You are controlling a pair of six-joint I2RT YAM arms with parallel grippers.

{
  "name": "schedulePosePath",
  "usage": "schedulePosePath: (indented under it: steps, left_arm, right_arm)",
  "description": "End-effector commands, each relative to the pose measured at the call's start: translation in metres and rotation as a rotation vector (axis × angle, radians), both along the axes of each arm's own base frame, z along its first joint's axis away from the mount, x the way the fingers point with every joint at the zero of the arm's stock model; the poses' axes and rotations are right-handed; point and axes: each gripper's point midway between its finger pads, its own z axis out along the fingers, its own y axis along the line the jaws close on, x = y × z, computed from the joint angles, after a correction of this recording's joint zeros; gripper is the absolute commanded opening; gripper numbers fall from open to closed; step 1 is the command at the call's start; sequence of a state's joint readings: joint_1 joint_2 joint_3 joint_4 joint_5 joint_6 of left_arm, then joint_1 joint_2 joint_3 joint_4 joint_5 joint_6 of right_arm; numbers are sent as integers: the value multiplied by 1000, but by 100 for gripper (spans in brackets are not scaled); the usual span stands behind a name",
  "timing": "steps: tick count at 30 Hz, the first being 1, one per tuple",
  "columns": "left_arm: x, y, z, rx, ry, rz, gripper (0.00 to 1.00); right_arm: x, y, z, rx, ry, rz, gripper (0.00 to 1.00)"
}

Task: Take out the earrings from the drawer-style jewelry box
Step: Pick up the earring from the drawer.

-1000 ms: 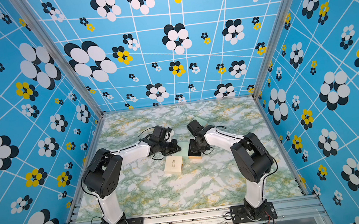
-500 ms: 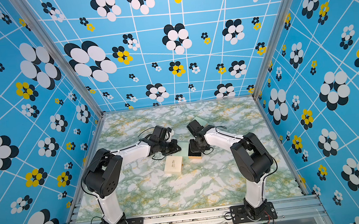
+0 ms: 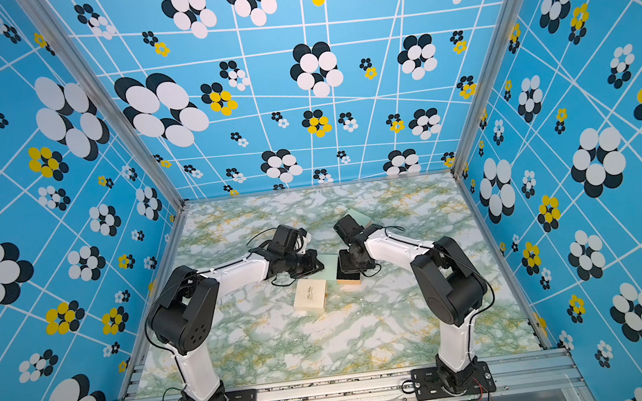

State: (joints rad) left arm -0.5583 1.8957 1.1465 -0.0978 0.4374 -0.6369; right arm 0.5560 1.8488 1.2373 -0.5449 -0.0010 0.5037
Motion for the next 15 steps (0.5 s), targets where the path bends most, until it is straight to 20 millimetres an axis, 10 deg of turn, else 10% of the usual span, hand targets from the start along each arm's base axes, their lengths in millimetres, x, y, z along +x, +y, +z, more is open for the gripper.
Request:
schedulePosePath:
  steps: [1, 15]
  left_arm:
    - [-10, 10, -7, 41, 38, 11, 0]
    - [-9, 11, -8, 43, 40, 14, 0]
  right_arm:
    - [1, 2, -4, -22, 5, 12, 17]
    - [2, 2, -6, -20, 7, 9, 11]
